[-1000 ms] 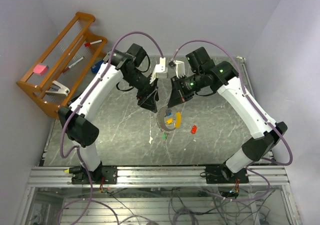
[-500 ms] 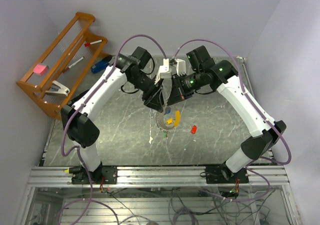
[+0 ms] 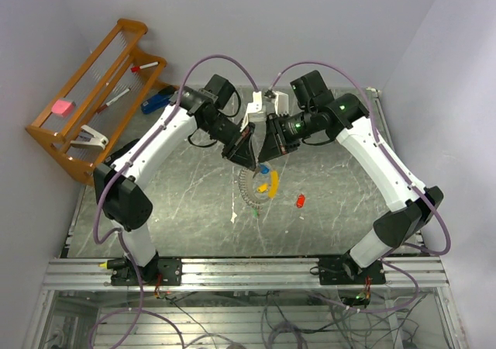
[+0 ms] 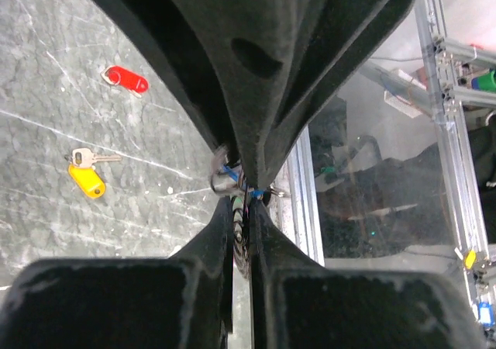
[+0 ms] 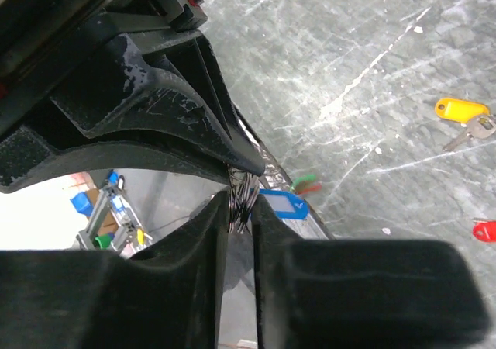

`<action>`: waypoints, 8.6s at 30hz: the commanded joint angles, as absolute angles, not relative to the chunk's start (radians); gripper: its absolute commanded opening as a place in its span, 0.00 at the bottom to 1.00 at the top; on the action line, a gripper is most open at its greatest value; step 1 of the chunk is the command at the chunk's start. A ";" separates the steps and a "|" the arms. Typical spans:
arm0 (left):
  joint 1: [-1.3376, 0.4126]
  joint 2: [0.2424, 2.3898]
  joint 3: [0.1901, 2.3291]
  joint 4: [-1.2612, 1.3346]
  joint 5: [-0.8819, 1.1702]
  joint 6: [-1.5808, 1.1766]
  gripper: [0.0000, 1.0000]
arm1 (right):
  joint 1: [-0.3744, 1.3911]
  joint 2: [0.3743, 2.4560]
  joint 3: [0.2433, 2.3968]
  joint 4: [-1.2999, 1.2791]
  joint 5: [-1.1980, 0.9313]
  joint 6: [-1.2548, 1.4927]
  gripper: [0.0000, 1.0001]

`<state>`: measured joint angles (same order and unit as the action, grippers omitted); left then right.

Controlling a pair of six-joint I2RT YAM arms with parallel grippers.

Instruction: Put the keys on the keyring

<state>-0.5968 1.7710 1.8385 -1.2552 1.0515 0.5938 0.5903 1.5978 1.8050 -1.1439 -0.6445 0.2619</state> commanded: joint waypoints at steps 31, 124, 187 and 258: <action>-0.517 1.669 1.708 -0.740 0.961 0.117 0.07 | 0.424 1.418 1.679 -0.897 -0.694 0.675 0.31; -0.622 1.633 1.712 -1.002 0.863 0.553 0.07 | 0.447 1.586 1.768 -1.246 -0.802 0.568 0.00; -0.728 1.703 1.774 -0.985 0.696 0.383 0.07 | 0.488 1.492 1.734 -1.219 -0.565 0.582 0.18; -0.612 1.733 1.794 -0.898 0.884 0.195 0.07 | 0.501 1.451 1.710 -1.136 -0.430 0.750 0.12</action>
<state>-0.6136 1.7317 1.7828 -0.9405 0.8589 0.2333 0.4885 1.4773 1.7279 -1.1343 -0.4305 0.7254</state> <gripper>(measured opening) 0.107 0.113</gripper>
